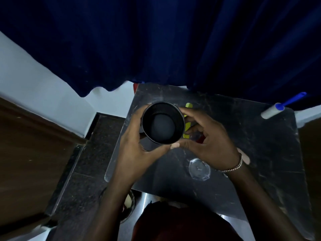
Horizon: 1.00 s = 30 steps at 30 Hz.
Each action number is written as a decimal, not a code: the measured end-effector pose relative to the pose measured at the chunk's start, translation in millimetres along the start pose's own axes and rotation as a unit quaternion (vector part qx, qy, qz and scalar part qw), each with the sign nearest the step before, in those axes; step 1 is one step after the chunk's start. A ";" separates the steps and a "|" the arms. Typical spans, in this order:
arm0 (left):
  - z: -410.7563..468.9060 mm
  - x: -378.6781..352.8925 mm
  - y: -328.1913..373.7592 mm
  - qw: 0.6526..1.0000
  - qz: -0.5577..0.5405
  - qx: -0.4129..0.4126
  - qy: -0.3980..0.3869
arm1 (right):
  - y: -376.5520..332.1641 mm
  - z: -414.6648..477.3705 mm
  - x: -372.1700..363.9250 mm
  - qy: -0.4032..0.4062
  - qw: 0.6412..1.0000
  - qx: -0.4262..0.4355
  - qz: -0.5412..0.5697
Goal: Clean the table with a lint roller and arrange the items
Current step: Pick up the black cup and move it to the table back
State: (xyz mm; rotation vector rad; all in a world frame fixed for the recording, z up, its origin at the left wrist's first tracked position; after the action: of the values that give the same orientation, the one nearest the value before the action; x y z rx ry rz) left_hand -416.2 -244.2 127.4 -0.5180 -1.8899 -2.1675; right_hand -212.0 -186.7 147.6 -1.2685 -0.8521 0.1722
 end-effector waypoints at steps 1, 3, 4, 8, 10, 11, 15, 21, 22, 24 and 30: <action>3.4 4.2 -12.5 1.000 -0.008 0.009 0.004 | 4.7 12.0 -5.4 -0.010 1.000 -0.008 -0.004; 12.7 11.3 -37.8 0.999 -0.028 0.024 0.011 | 17.7 36.1 -15.6 -0.029 0.999 -0.025 -0.019; 19.1 14.1 -50.7 0.999 -0.040 0.029 0.012 | 25.7 48.2 -20.6 -0.038 0.998 -0.034 -0.026; 50.7 19.2 -102.8 0.995 -0.086 0.052 -0.007 | 66.8 96.3 -36.5 -0.060 0.994 -0.076 -0.045; 68.3 19.2 -131.7 0.993 -0.096 0.068 -0.029 | 89.3 120.5 -41.0 -0.065 0.992 -0.097 -0.046; 78.8 19.9 -146.4 0.991 -0.097 0.079 -0.044 | 101.1 133.3 -42.5 -0.066 0.991 -0.109 -0.041; 127.2 22.1 -200.2 0.990 -0.047 0.091 -0.092 | 150.5 180.5 -45.4 -0.076 0.985 -0.155 -0.020; 195.2 9.5 -276.4 0.990 -0.001 0.112 -0.085 | 225.4 241.7 -48.4 -0.090 0.975 -0.201 0.015; 203.2 6.6 -287.4 0.990 0.002 0.116 -0.082 | 236.2 249.4 -49.8 -0.090 0.974 -0.207 0.016; 216.5 2.1 -305.0 0.989 0.007 0.124 -0.081 | 254.4 262.2 -53.0 -0.086 0.971 -0.221 0.019; 241.4 -3.2 -334.1 0.990 -0.008 0.125 -0.067 | 286.5 289.9 -58.5 -0.065 0.971 -0.229 0.000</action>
State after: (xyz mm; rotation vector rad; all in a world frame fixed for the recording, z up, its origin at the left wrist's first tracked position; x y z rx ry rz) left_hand -514.3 43.7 -150.9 -0.6137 -2.2027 -1.9081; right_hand -344.3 97.0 -119.9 -1.7023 -1.0429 0.0590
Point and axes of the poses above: each hand's wrist, its own z-axis towards the middle knuckle, its own x-axis out of the back of the hand, y = z × x, the point moved 1 cm from there along z, towards the middle knuckle, and after that the axes turned 14 degrees about -y, right-handed, at the moved point
